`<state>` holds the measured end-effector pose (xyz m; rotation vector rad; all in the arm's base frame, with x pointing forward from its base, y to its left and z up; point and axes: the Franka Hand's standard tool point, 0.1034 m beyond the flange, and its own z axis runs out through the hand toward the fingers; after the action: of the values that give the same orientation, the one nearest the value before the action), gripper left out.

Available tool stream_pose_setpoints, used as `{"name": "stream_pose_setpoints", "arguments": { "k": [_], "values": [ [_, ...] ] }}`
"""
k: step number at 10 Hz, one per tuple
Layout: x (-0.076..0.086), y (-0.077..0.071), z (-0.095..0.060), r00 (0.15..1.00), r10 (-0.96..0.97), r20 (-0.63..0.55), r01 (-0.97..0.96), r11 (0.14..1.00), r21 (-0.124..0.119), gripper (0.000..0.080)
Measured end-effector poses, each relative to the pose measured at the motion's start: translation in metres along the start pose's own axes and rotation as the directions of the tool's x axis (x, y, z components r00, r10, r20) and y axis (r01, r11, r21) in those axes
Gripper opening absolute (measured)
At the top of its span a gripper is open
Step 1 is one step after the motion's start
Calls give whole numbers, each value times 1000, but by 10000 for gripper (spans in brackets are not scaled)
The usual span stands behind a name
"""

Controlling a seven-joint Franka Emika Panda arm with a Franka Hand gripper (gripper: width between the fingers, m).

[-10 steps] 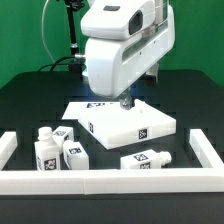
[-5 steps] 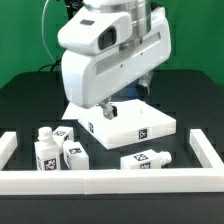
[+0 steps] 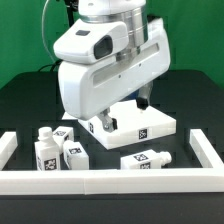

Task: Assemble one leg

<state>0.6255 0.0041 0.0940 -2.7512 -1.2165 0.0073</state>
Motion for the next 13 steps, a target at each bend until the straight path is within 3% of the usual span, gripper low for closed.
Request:
{"name": "stream_pose_setpoints", "arguments": {
  "k": [1,3,4,8,9,10,13],
  "values": [
    [-3,-6,11,998,-57,6,57,998,9,649],
    [14,1,25,975,-221,-38,218,974,-65,649],
    [18,-5,33,969,-240,-50,235,968,-90,649],
    [15,-5,36,970,-240,-49,235,968,-87,649],
    [16,-2,41,945,-322,-61,309,937,-161,649],
    [14,-12,52,936,-347,-55,333,925,-181,649],
    [15,-20,72,923,-382,-49,366,909,-199,649]
  ]
}}
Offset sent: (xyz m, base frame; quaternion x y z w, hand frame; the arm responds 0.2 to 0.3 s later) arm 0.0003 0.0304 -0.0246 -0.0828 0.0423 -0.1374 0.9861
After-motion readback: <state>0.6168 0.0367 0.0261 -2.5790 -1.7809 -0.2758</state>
